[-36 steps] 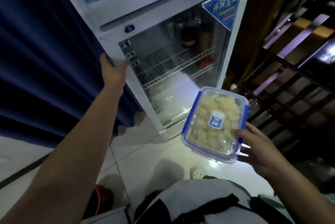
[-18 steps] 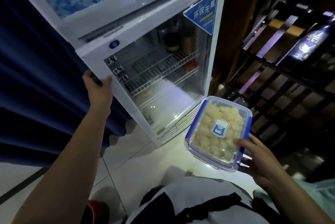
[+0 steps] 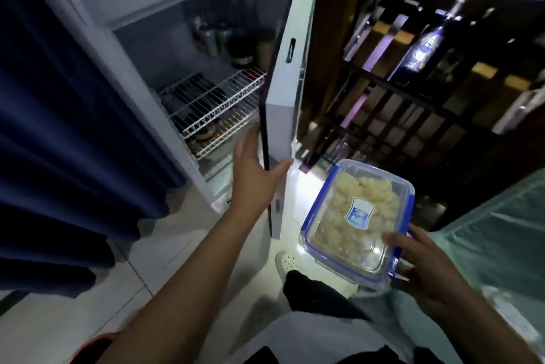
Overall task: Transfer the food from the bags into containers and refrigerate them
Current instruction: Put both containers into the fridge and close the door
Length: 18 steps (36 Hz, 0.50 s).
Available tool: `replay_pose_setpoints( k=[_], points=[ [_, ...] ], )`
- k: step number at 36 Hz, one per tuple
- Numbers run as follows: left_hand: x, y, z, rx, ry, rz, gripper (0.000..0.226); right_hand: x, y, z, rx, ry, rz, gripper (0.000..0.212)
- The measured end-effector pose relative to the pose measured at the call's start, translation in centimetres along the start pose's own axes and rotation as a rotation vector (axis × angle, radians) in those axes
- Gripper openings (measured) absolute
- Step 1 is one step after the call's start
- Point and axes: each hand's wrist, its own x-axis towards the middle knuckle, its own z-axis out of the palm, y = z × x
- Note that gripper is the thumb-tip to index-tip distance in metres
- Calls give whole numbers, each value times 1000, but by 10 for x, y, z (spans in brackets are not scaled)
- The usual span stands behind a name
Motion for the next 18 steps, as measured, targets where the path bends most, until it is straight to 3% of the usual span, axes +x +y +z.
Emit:
replay_pose_setpoints(
  k=[3,10,18],
  points=[
    [-6,2,31,-130,-117,-4,66,-24,21,-14,16,79,22,33],
    [-8,19,91,-195,-233,-14,59,-64,55,-58,72,235,71,41],
    [6,59,147,-3,-395,44,59,-57,61,-100,140,250,69,45]
  ],
)
